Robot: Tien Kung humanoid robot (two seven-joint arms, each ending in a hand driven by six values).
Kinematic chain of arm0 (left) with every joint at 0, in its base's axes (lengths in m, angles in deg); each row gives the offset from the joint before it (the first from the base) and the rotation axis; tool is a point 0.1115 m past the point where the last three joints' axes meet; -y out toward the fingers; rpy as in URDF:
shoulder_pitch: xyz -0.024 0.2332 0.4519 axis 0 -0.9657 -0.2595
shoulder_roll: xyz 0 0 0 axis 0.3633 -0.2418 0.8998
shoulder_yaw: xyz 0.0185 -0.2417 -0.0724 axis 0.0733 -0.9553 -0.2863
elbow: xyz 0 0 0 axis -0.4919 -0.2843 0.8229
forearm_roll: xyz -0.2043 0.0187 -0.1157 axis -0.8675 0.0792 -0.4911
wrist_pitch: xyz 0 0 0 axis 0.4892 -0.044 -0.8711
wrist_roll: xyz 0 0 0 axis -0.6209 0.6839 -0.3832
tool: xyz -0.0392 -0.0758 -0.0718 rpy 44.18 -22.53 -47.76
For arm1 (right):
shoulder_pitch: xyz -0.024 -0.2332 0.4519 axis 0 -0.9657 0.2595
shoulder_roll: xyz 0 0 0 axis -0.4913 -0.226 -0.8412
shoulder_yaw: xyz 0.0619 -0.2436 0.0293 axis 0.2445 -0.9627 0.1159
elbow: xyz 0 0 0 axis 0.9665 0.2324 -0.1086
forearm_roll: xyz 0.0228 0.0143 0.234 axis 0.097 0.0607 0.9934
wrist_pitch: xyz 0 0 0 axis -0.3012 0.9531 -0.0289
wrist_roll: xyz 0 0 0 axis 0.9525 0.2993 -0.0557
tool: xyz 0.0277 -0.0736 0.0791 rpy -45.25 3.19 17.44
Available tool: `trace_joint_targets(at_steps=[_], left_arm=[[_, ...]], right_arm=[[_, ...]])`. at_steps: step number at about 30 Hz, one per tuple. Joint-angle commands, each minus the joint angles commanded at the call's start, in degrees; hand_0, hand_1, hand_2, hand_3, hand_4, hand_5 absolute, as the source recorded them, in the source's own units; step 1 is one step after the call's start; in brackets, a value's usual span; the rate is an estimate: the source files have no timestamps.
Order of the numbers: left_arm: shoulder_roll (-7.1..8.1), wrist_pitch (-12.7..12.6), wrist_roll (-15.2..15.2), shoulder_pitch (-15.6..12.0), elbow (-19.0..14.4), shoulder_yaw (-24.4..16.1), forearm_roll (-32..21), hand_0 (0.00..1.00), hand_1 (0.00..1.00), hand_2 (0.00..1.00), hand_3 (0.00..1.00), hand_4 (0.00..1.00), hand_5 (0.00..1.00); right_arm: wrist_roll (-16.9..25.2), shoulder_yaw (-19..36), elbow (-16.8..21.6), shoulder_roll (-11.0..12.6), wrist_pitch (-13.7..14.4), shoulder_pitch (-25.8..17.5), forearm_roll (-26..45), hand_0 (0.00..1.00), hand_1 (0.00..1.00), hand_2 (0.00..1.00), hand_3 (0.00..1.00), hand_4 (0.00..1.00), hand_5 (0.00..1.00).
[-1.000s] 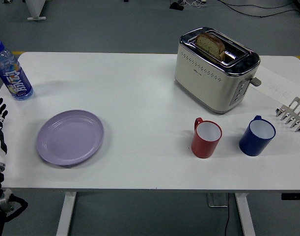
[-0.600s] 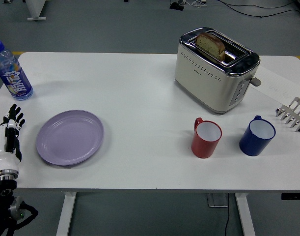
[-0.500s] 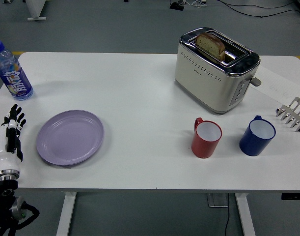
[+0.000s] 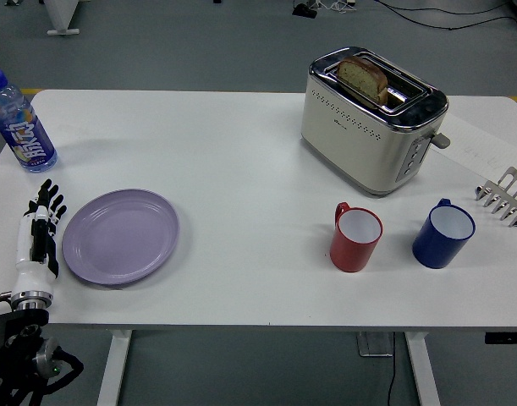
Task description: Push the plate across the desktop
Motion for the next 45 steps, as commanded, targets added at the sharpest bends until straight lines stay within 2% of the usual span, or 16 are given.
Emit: trace_joint_targets(at_steps=[17,20,26,35,45], left_arm=[[-0.40,0.73,0.56,0.23,-0.62,4.28,-1.54,0.849,0.902,0.932,0.932,0.617,0.998],[-0.44,0.51,0.80,0.22,-1.14,4.98,-1.90,0.849,0.902,0.932,0.932,0.617,0.998],[-0.39,-1.59,1.85,0.48,-1.70,7.56,-3.76,0.847,0.895,0.933,0.929,0.613,0.998],[-1.57,-2.35,2.20,1.35,-1.25,9.34,-5.00,0.846,0.893,0.929,0.926,0.610,0.998],[-1.56,-2.33,2.37,1.13,-1.26,11.99,-6.04,0.846,0.892,0.929,0.924,0.604,0.998]], right_arm=[[0.07,-0.16,0.00,0.03,-0.04,0.14,0.20,0.638,0.611,0.666,0.604,0.196,0.091],[0.07,-0.16,0.00,0.02,-0.03,0.12,0.21,0.638,0.611,0.666,0.604,0.196,0.091],[0.09,-0.23,0.00,0.07,-0.05,0.19,0.28,0.639,0.611,0.666,0.604,0.196,0.092],[0.13,-0.24,0.00,0.16,-0.08,0.22,0.14,0.639,0.611,0.665,0.603,0.196,0.093],[0.12,-0.34,0.00,0.20,-0.07,-0.10,0.34,0.639,0.611,0.666,0.604,0.197,0.090]])
